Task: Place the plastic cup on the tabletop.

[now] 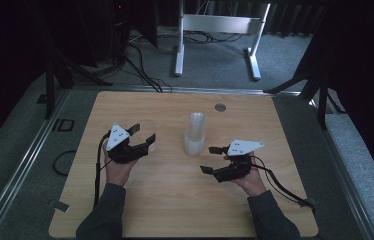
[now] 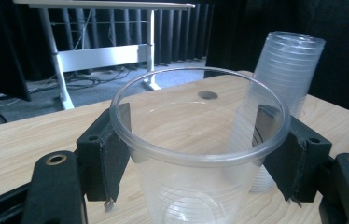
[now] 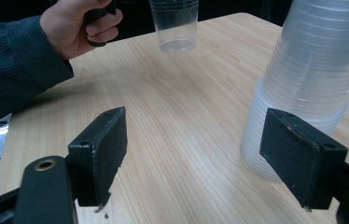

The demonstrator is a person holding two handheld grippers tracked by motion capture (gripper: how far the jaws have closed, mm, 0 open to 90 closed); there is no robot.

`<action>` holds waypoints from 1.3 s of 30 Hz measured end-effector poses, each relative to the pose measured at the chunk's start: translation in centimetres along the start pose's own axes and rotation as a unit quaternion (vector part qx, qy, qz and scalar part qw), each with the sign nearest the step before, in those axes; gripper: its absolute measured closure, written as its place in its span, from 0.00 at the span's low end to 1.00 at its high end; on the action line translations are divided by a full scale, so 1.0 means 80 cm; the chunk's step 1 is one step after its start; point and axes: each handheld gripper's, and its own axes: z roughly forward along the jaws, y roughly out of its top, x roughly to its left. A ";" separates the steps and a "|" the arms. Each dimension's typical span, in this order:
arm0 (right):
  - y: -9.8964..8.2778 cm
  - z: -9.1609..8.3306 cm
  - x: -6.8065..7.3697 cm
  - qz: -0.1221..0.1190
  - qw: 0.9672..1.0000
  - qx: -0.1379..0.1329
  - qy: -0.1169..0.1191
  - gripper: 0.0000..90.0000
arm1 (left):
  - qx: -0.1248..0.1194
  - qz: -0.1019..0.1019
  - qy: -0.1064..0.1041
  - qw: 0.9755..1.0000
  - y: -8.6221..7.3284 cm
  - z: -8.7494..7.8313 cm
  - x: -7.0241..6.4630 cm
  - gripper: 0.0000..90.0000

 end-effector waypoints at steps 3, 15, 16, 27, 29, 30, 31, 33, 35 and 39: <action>0.000 0.000 0.000 -0.001 1.000 0.000 0.000 0.25 | 0.001 0.000 0.006 1.000 -0.001 -0.001 0.002 0.32; -0.001 0.000 0.000 -0.001 1.000 0.001 0.000 0.25 | 0.001 -0.005 0.023 1.000 -0.005 -0.002 0.012 0.32; -0.001 0.000 0.000 0.000 1.000 0.001 0.000 0.25 | 0.001 -0.004 0.026 1.000 -0.005 -0.002 0.012 0.32; -0.001 -0.002 0.000 0.001 1.000 0.000 -0.002 0.25 | -0.001 -0.015 0.054 0.998 -0.014 -0.003 0.023 0.32; -0.002 -0.002 0.000 0.000 1.000 0.000 -0.001 0.25 | -0.003 -0.017 0.057 0.998 -0.015 -0.004 0.025 0.32; -0.002 -0.002 0.000 0.001 1.000 0.000 -0.001 0.25 | -0.002 -0.018 0.058 0.998 -0.016 -0.004 0.026 0.32; -0.002 -0.002 0.000 0.001 1.000 0.000 -0.001 0.25 | -0.002 -0.018 0.058 0.998 -0.016 -0.004 0.026 0.32; -0.002 -0.002 0.000 0.000 1.000 0.000 0.001 0.25 | -0.003 -0.022 0.062 0.998 -0.018 -0.004 0.028 0.32; -0.002 -0.002 0.000 0.000 1.000 0.000 0.001 0.25 | -0.002 -0.024 0.064 0.998 -0.020 -0.004 0.029 0.32; -0.002 -0.002 0.000 0.000 1.000 0.000 0.001 0.25 | 0.002 -0.027 0.069 0.997 -0.023 -0.003 0.033 0.32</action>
